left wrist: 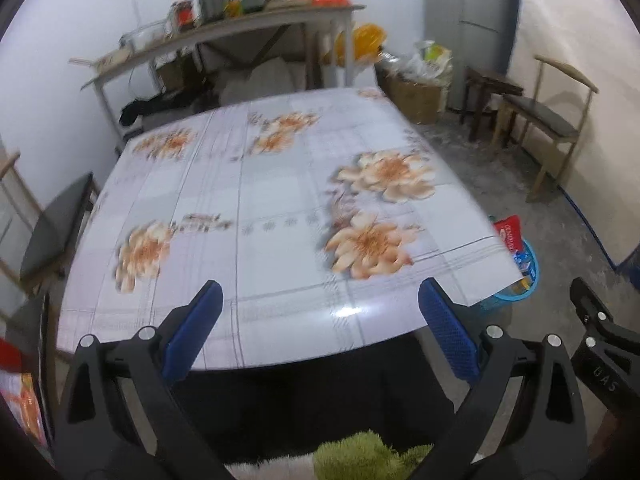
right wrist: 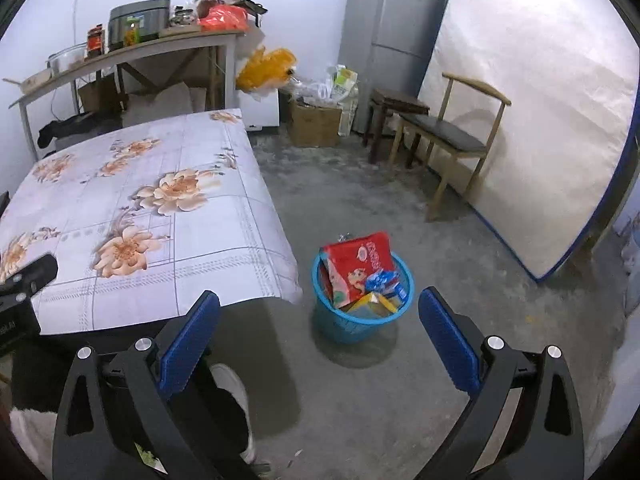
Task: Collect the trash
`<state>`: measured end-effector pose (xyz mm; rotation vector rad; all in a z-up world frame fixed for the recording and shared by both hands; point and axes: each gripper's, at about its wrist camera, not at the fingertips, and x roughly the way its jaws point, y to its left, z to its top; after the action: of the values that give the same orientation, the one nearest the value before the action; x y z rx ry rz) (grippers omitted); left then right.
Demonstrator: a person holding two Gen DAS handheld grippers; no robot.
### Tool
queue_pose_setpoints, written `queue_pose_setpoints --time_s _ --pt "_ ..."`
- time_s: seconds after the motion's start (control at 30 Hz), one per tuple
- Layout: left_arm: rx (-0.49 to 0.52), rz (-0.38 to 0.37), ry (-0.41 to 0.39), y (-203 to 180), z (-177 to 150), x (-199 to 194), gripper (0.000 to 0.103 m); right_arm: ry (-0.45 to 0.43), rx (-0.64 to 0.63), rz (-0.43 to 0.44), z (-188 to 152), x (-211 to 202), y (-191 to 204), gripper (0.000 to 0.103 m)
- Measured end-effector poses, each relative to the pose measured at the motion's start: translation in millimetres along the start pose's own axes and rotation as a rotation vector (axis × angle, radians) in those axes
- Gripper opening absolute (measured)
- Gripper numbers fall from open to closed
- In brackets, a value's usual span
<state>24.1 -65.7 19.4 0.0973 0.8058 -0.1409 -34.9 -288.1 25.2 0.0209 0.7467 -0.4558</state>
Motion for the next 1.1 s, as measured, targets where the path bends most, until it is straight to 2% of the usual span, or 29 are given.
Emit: queue_pose_setpoints --time_s 0.1,0.4,0.77,1.1 --pt "0.006 0.037 0.005 -1 -1 2 0.094 0.007 0.006 -0.031 -3 4 -1 0.097" --pt "-0.013 0.076 0.008 1 5 5 0.094 -0.004 0.037 -0.086 -1 6 -17 0.097" --pt "-0.021 0.111 0.019 3 3 9 0.094 0.022 0.049 -0.079 -5 13 -19 0.097" --pt "-0.017 0.109 0.044 3 1 14 0.094 0.031 0.061 -0.083 -6 14 -21 0.097"
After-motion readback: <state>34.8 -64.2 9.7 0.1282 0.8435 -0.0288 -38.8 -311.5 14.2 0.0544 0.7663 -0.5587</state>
